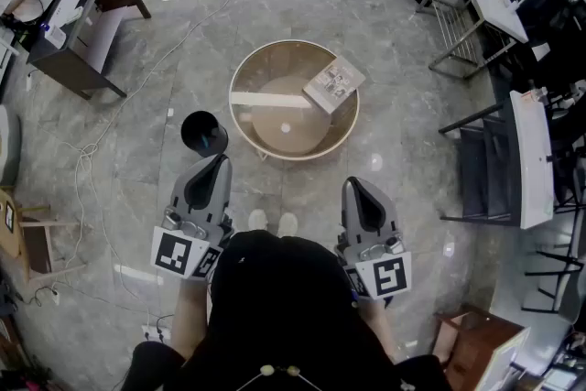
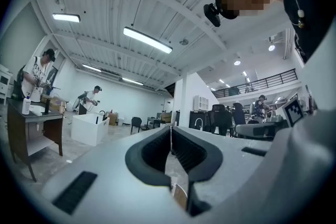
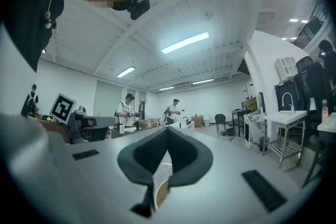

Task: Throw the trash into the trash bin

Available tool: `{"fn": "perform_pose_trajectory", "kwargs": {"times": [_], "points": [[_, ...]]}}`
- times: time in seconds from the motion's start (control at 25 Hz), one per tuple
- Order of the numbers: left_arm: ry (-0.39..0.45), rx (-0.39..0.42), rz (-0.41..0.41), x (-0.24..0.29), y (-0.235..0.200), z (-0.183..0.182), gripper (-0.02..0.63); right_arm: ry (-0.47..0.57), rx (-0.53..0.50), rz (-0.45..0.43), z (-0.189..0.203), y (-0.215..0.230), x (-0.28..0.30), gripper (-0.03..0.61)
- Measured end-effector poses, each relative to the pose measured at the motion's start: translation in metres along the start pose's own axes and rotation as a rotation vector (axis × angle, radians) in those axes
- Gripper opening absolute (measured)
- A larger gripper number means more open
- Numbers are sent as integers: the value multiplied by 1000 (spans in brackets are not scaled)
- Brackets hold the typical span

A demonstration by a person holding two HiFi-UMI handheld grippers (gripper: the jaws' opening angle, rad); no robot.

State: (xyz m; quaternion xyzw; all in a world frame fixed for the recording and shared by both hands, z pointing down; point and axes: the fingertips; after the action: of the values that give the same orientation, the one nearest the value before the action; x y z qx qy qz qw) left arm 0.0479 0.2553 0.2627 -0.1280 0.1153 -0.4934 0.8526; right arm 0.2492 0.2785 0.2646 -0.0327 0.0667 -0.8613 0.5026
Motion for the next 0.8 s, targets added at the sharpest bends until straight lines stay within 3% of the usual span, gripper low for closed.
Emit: {"fn": "perform_pose_trajectory", "kwargs": {"times": [0.4,0.56,0.72,0.8], "points": [[-22,16,-12,1,7,8,11,49,46,-35,-3,4,3,2],[-33,18,-27,2,10,13,11,8,9,-50,11,6,1,2],[-42,21,-52,1,11,21,11,73,96,-68,10,12,9,2],[-56,22,-54,3,13,26,11,21,75,-67,28,16,10,2]]}}
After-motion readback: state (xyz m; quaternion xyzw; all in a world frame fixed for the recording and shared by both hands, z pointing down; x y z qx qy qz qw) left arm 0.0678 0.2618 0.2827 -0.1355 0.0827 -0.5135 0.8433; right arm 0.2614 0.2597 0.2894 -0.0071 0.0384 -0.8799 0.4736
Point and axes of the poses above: the fingertips, and each gripper's own axes: x forward along the fingers, y to its right, z out of its underside, and after that the axes turned 11 degrees about -x, right-handed
